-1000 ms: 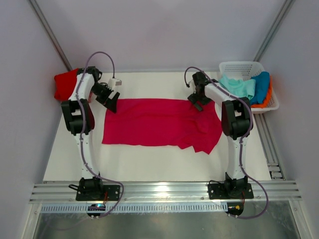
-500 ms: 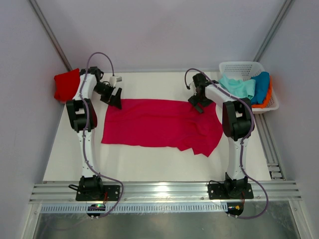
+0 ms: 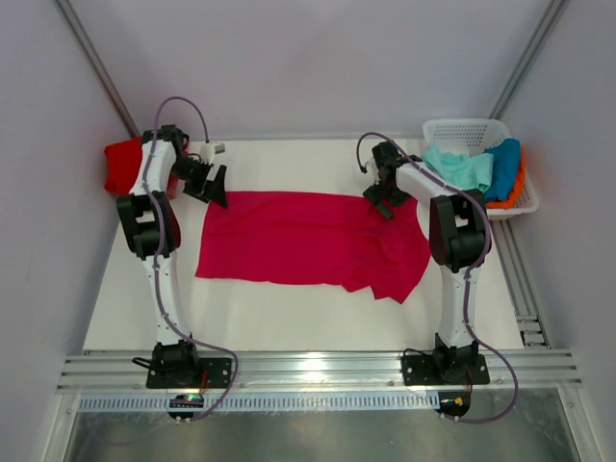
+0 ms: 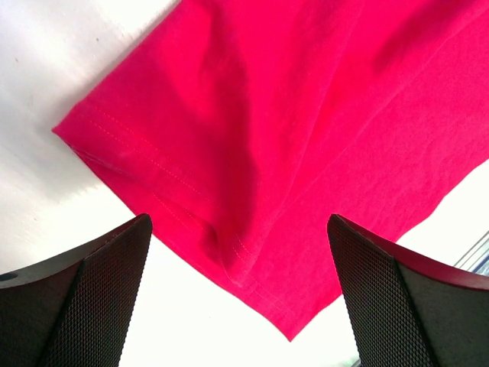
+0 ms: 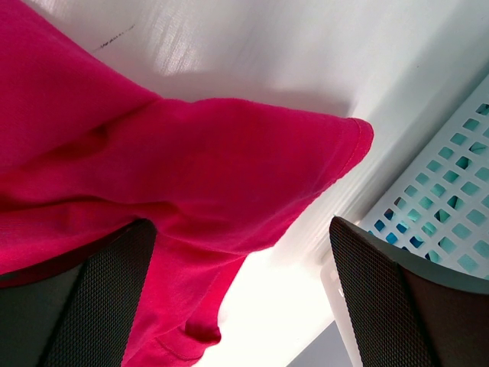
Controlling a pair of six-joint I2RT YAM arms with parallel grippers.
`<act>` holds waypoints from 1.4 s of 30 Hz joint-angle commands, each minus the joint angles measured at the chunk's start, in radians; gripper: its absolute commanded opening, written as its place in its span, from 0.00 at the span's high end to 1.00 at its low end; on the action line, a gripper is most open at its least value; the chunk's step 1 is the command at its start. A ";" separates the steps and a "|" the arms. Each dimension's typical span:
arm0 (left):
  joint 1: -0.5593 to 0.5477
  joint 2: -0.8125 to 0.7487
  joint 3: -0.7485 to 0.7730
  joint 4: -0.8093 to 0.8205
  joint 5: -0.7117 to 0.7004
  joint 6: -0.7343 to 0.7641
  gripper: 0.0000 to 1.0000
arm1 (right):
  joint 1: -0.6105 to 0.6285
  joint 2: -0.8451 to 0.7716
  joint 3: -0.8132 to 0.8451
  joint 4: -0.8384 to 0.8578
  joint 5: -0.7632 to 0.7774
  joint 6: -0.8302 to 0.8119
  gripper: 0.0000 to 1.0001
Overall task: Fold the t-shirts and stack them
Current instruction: Fold the tshirt
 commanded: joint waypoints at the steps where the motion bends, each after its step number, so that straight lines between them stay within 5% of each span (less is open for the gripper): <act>1: 0.006 -0.050 -0.023 -0.187 -0.002 -0.014 0.02 | 0.005 -0.041 0.003 -0.035 -0.022 0.000 0.01; 34: 0.005 0.064 -0.060 -0.098 0.036 -0.071 0.03 | 0.005 -0.049 -0.002 -0.040 -0.028 0.002 0.01; 42: 0.005 0.070 -0.056 -0.089 0.061 -0.082 0.35 | 0.006 -0.047 -0.002 -0.040 -0.028 0.003 0.01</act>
